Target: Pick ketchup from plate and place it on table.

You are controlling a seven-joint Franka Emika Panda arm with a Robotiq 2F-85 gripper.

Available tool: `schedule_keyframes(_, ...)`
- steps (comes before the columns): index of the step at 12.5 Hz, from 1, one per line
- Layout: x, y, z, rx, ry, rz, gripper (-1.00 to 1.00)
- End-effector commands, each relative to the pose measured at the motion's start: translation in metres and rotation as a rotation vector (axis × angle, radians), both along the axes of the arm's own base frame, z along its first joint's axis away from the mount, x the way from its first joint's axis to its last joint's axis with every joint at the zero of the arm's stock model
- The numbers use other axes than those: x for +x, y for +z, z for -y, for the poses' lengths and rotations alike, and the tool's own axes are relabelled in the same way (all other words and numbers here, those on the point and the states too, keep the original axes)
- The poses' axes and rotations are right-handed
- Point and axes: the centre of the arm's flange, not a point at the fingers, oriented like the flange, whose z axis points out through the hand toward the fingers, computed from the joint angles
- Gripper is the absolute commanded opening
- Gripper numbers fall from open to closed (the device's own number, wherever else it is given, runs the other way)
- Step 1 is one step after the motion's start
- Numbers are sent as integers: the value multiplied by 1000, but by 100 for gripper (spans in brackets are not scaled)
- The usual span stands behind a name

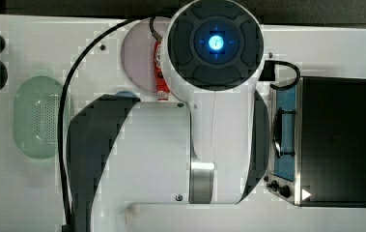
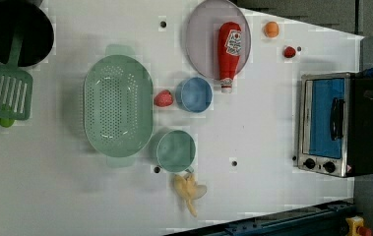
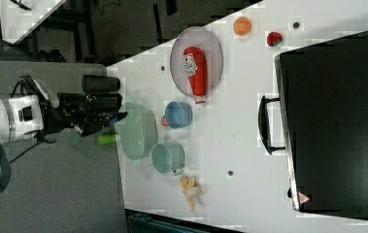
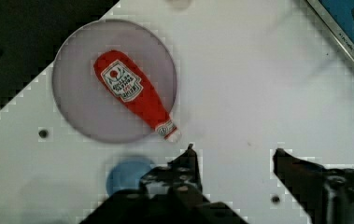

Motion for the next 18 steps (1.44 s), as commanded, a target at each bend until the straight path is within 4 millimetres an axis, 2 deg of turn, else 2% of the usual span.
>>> schedule_keyframes(1, -49, 13, 20, 15, -113, -70, 59)
schedule_keyframes(3, -45, 5, 16, 15, -104, -81, 100)
schedule_keyframes(6, -28, -23, 4, 17, -77, -114, 100)
schedule_keyframes(10, 5, -80, -20, 25, 6, -131, 100)
schedule_keyframes(13, 27, -130, -32, 40, 198, -140, 100)
schedule_keyframes(18, 62, -210, -32, 47, 512, -103, 100)
